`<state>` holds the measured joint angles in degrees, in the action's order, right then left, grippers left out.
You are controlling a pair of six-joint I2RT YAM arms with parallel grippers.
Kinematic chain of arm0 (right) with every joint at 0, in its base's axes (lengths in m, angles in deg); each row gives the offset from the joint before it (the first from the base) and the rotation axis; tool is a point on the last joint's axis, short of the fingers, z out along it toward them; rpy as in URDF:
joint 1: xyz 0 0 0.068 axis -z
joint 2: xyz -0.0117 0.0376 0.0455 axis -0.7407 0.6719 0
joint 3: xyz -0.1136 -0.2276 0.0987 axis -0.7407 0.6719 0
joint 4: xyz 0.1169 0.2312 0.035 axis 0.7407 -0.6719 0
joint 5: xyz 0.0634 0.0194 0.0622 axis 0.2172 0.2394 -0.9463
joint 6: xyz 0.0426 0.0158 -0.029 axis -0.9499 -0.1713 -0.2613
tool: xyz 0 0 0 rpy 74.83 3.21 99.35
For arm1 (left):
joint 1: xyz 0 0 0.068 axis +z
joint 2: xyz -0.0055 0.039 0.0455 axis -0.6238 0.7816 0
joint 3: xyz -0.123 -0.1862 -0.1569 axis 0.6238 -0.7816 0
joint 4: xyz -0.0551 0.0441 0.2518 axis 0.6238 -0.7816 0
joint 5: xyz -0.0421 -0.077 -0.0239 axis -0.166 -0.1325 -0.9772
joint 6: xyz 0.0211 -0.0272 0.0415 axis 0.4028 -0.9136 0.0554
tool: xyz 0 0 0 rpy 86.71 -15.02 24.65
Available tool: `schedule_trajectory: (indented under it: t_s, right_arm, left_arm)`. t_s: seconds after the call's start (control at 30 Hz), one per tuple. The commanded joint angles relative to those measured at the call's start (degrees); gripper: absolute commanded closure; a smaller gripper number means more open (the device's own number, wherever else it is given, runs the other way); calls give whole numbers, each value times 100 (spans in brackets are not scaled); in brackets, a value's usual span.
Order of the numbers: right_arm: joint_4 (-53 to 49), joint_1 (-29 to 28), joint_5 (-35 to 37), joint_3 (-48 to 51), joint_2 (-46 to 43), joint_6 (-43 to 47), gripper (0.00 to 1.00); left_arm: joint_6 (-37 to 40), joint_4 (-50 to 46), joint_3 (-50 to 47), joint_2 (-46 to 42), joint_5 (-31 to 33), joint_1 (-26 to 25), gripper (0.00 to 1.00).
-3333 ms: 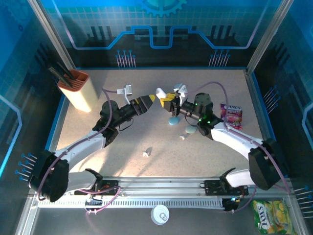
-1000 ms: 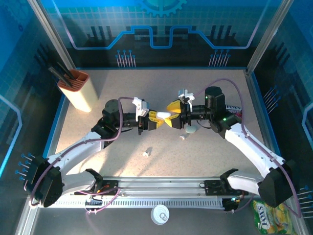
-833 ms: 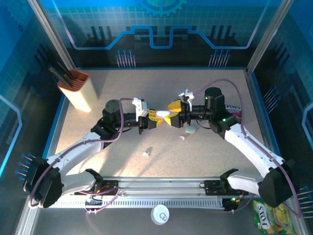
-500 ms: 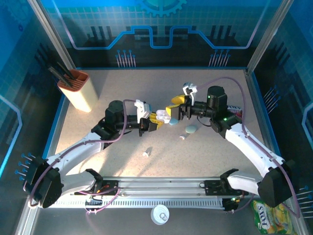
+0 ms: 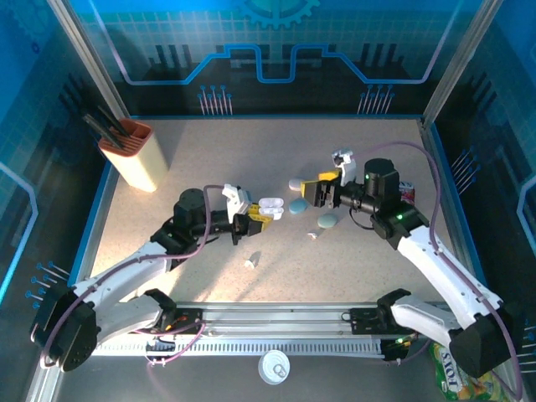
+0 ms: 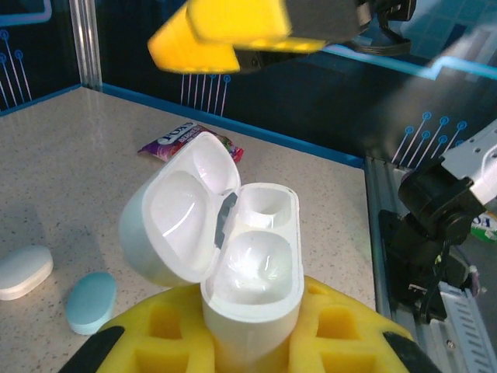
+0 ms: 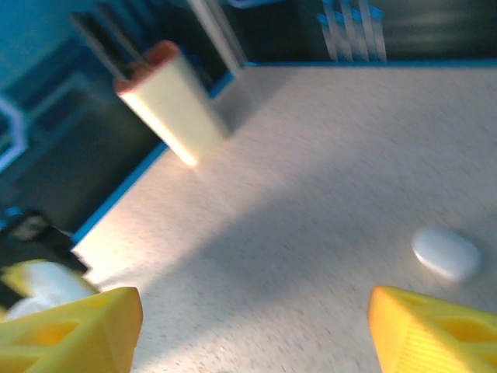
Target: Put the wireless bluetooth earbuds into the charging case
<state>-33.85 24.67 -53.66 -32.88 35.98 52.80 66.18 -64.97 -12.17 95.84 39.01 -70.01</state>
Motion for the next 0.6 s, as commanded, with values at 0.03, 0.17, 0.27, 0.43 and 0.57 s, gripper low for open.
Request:
schedule_trajectory:
  t_s: [0.03, 0.17, 0.27, 0.43, 0.57]
  right_arm:
    - [-900, 18, 1313, 653, -185, -952, 26]
    - [-898, -234, 1806, 1073, -35, -1800, 29]
    - [-663, -456, 1908, 1273, 389, -2252, 30]
    - [-253, -615, 1856, 1410, 1181, -2700, 31]
    - [69, -644, 1669, 1469, 1686, -2903, 32]
  left_arm:
    - [523, 567, -228, -319, 54, -62, 88]
    - [655, 475, -187, -283, 37, -66, 87]
    - [633, 541, -174, -160, -18, -66, 87]
    - [674, 516, -143, -50, 21, -60, 87]
    - [693, 522, -159, -2, 148, -65, 86]
